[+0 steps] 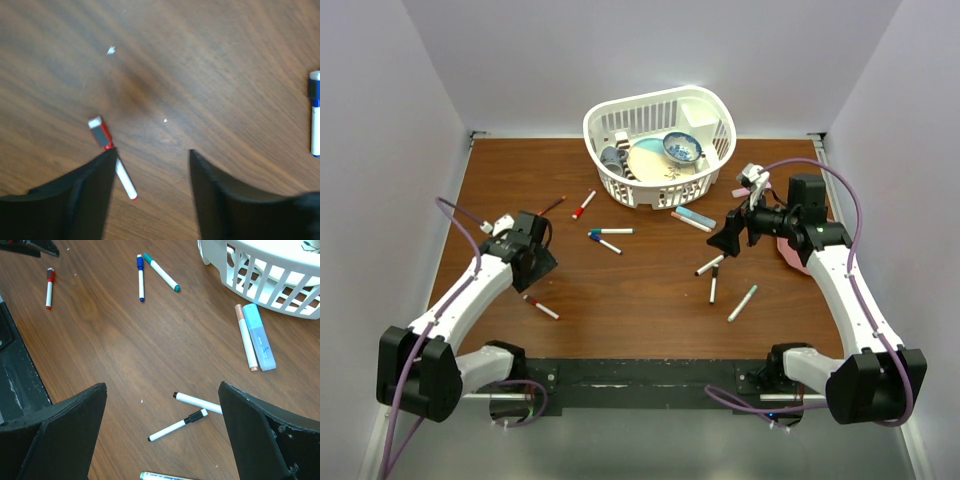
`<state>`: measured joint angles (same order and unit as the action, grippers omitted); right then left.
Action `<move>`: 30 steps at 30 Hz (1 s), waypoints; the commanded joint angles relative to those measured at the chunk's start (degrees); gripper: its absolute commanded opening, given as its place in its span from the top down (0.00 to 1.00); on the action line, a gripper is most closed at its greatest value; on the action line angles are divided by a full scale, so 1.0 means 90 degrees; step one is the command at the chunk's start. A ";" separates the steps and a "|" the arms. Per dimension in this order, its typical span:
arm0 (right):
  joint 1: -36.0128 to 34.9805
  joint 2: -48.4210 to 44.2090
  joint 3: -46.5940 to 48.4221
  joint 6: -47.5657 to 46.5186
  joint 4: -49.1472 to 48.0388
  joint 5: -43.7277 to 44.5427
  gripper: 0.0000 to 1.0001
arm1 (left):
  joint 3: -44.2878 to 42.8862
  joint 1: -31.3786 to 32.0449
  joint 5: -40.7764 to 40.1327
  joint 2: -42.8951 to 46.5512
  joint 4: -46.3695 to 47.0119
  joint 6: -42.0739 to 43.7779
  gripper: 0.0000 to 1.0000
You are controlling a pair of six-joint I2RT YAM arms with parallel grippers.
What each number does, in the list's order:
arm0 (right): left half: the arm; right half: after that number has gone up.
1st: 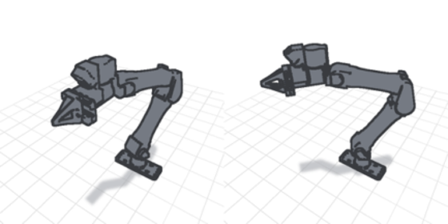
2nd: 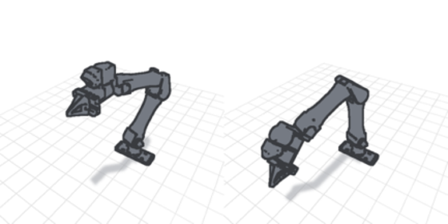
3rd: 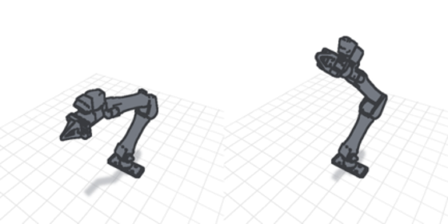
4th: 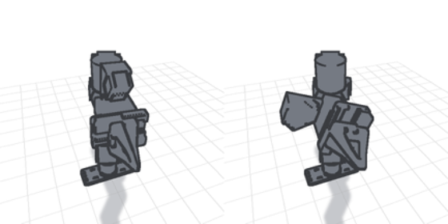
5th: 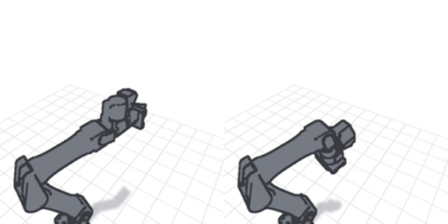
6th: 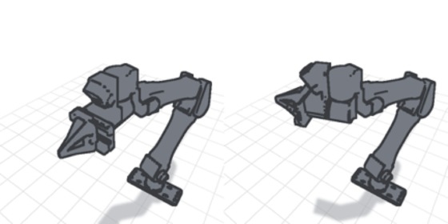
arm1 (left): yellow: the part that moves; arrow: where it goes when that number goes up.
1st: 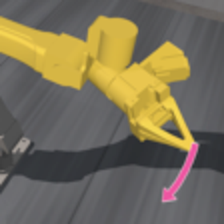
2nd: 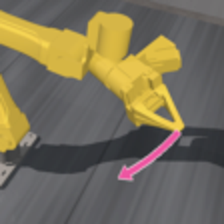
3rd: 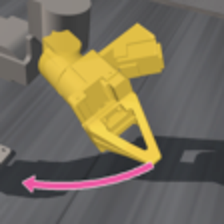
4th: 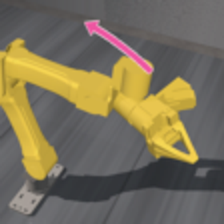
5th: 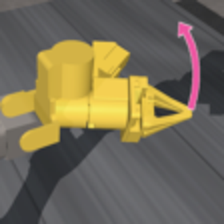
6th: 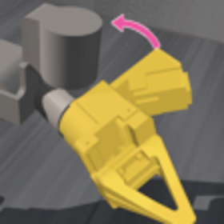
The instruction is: Open the pen caps
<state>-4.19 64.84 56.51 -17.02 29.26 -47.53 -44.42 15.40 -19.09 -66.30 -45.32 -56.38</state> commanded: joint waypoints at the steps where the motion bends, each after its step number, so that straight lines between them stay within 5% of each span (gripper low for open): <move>1: -0.0023 -0.0144 0.0127 -0.0092 -0.0008 -0.0041 0.02 | 0.0227 0.0008 -0.0125 0.0238 -0.0511 -0.0903 0.41; 4: -0.0033 -0.0124 0.0147 -0.0072 0.0001 -0.0032 0.01 | 0.0520 0.0008 -0.0349 0.0414 -0.0599 -0.1069 0.48; 20: -0.0023 0.0022 0.0137 -0.0043 0.0001 -0.0012 0.01 | 0.1293 -0.0246 -0.0282 -0.0084 0.0259 -0.1421 0.49; 30: -0.0023 0.0178 0.0117 0.0006 -0.0008 -0.0032 0.01 | 0.1440 -0.0666 -0.0447 -0.0377 0.0768 -0.1333 0.64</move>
<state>-4.19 65.87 56.51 -16.97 29.34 -47.51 -32.03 10.98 -21.04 -68.31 -42.57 -67.40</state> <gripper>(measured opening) 0.986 0.400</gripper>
